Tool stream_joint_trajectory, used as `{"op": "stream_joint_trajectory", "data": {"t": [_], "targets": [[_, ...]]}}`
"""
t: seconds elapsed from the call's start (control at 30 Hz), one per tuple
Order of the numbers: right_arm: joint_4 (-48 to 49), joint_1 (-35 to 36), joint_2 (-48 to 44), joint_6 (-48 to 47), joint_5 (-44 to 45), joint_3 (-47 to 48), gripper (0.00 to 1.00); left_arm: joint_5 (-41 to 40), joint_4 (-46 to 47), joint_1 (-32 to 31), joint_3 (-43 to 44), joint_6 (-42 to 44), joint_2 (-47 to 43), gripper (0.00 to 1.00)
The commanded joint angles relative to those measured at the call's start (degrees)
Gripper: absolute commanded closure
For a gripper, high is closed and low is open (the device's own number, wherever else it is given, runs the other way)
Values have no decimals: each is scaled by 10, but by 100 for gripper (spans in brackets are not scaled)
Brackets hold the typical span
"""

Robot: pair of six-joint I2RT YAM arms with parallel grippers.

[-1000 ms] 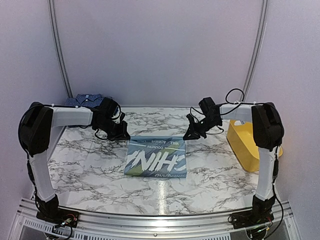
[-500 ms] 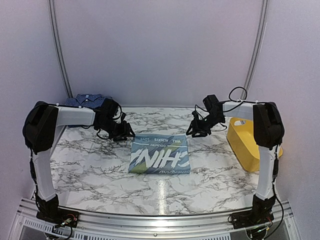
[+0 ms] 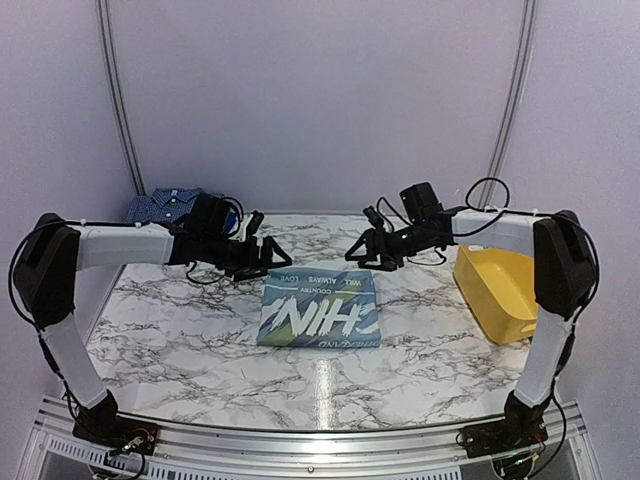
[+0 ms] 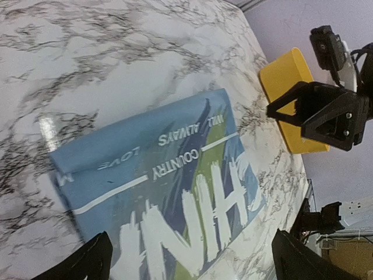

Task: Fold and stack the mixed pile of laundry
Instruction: Fold the 2/3-rectangle-folded T-shirt at the center of the board, then smooth out the square-folded T-shirt at the center of the board.

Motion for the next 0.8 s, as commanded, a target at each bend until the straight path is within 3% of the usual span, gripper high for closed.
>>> {"op": "stream_joint_trajectory", "data": {"t": [0.0,0.23,0.43,0.6,0.77], "targets": [[109,34,55,61,-70,12,37,72,139,-16,19,-65,62,1],[208,17,171,117,-122,56,37,71,148,-22,168,-111,225,1],[240,-31,255,124,-126,80,39,66,203,1,177,-165,300,1],[218,-47,289,115,-136,118,40,42,215,28,130,-177,301,1],[183,-42,199,109,-133,104,40,57,216,42,76,-140,215,1]]}}
